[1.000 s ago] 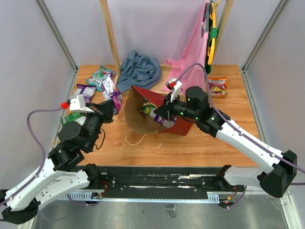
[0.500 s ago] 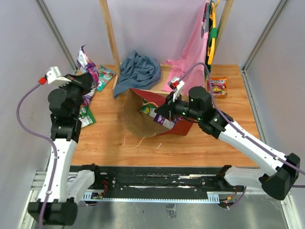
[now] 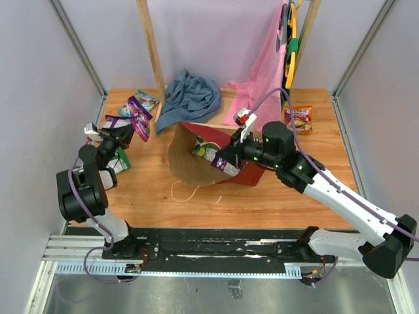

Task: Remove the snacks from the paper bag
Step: Place the snack at the center of the board.

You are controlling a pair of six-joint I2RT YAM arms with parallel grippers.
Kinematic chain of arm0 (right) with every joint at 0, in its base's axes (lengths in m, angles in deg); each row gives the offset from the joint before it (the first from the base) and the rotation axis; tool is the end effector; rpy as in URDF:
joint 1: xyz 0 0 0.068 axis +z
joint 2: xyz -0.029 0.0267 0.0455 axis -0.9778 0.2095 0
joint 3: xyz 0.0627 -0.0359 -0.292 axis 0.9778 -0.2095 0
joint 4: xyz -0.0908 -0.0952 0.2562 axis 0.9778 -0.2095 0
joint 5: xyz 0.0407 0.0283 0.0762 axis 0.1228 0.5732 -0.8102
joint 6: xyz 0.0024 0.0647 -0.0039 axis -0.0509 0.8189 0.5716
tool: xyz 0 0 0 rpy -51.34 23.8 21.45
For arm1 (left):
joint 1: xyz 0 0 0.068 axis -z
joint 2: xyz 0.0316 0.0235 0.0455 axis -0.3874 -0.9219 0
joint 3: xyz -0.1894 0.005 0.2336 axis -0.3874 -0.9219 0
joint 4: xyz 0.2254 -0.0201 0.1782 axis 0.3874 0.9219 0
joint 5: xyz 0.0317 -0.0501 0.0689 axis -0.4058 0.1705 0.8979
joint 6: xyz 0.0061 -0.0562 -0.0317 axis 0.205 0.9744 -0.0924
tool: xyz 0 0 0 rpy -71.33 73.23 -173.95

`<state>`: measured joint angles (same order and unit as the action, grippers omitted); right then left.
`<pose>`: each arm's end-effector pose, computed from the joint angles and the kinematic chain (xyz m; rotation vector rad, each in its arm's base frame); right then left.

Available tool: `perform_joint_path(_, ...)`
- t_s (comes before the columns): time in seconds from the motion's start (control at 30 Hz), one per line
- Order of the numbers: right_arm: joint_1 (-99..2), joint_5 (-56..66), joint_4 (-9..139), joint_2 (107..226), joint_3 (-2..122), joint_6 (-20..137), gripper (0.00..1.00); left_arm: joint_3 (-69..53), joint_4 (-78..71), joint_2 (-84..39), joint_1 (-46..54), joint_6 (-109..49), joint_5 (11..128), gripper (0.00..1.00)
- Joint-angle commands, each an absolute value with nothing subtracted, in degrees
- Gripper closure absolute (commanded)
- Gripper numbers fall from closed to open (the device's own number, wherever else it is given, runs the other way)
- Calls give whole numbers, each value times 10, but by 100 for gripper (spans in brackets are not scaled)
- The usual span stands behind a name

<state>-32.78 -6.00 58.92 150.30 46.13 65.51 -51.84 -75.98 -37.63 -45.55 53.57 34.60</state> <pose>0.1934 0.2175 0.4041 -0.7353 1.6891 1.0271 0.3004 0.0884 0.2165 -0.8634 1.3513 -1.5193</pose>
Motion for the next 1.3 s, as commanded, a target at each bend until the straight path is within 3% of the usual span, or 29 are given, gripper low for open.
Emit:
perform_joint_path(0.0,-320,-59,589,1491,457,643,99,-522,-1061,-418,-459,633,298,100)
perform_joint_path(0.73,-319,-79,601,1535,471,646,99,-557,-1061,-624,-459,549,304,99)
perform_joint_path(0.83,-319,-77,599,1537,471,644,99,-561,-1048,-624,-460,538,320,83)
perform_joint_path(0.9,-320,-76,597,1538,473,642,99,-566,-1013,-612,-459,514,332,63)
perform_joint_path(0.93,-320,-75,595,1538,472,641,99,-566,-984,-596,-460,496,335,47)
perform_joint_path(1.0,-319,-74,593,1539,472,639,99,-564,-903,-559,-459,445,345,7)
perform_joint_path(1.03,-320,-74,591,1539,472,638,99,-563,-852,-533,-459,415,353,1)
perform_joint_path(1.27,-320,-74,593,1548,473,634,99,-517,-409,-325,-459,185,503,0)
